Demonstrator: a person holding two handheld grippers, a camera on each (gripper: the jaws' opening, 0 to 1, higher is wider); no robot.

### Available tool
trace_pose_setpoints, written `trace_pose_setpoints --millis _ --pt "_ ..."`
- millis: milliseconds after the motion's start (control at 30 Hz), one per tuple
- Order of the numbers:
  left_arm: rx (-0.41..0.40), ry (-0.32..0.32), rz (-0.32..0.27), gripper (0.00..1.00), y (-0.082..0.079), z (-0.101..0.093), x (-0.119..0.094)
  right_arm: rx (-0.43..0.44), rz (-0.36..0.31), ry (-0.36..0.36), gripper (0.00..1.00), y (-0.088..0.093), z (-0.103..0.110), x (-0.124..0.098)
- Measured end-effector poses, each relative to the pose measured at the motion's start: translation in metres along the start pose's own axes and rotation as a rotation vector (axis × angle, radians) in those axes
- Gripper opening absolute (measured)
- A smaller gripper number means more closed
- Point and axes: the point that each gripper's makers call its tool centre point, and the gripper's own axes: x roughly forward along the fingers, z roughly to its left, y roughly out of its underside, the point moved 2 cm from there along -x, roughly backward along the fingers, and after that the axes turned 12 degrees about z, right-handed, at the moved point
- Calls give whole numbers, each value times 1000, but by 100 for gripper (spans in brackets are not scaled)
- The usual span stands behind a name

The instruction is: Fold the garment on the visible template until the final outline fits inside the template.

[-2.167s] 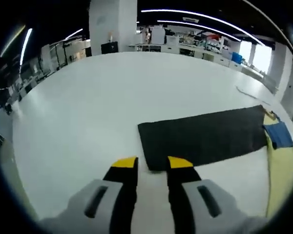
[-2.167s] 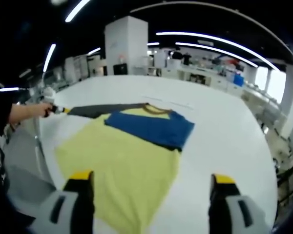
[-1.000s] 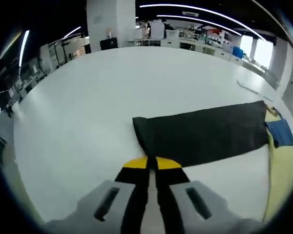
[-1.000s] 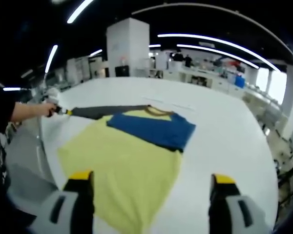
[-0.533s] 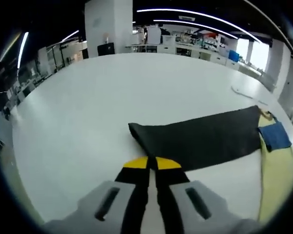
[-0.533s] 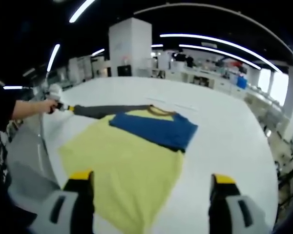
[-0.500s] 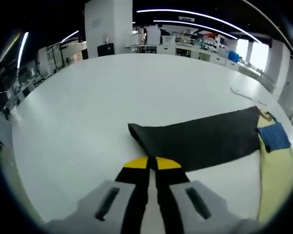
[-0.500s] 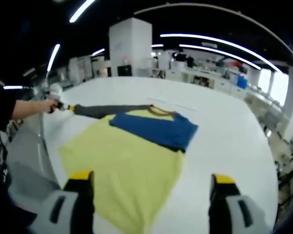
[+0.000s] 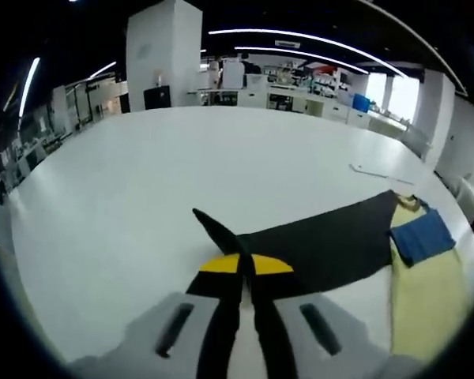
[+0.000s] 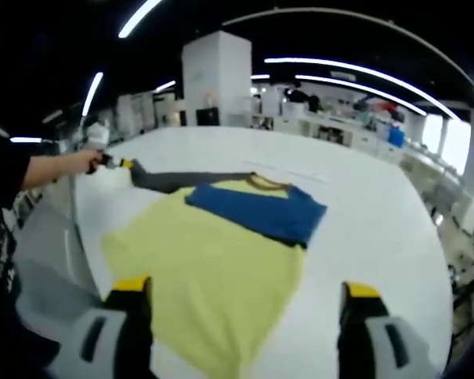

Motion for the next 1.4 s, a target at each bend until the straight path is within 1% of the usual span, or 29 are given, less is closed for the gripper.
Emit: trace_pose_setpoints --millis 100,167,200,300,433,467,500,533,600,700,800,833,967,1100,1300,1400 --pt "-7 29 -18 0 -7 -17 -3 1 2 -4 99 2 3 0" --pt "-3 41 -24 0 -9 -24 -5 3 1 -8 99 3 4 0" --pt "-4 64 -25 0 -16 -24 1 5 -1 -13 99 3 6 0" --pt "-4 98 -33 0 -23 -32 5 9 -11 -25 99 3 11 1" --pt "7 134 -48 0 -29 -56 0 7 -4 -37 99 7 17 2" --pt "10 143 -53 0 -30 -66 -5 6 -3 -38 99 8 17 2" --pt "12 149 -58 0 -32 -68 -6 6 -2 -39 99 8 18 2" --pt "17 157 -59 0 -33 -66 -4 7 -3 -41 99 8 18 3" --pt "21 169 -58 0 -35 -72 -1 7 -4 -44 99 8 21 2" --pt "15 197 -61 0 -38 -87 -4 8 -6 -44 99 7 21 2" --pt "21 213 -63 0 -41 -99 -4 9 -12 -49 99 6 23 2" --pt "24 226 -65 0 -43 -105 -4 8 -11 -49 99 6 24 2" --pt "26 255 -64 0 -49 -121 2 5 -6 -56 99 8 26 3" --pt "47 279 -61 0 -52 -140 4 5 -5 -67 99 10 31 5" --pt "76 320 -74 0 -57 -172 -2 13 -3 -77 99 11 37 4" --pt "111 341 -71 0 -58 -188 -2 20 -1 -76 99 13 36 4"
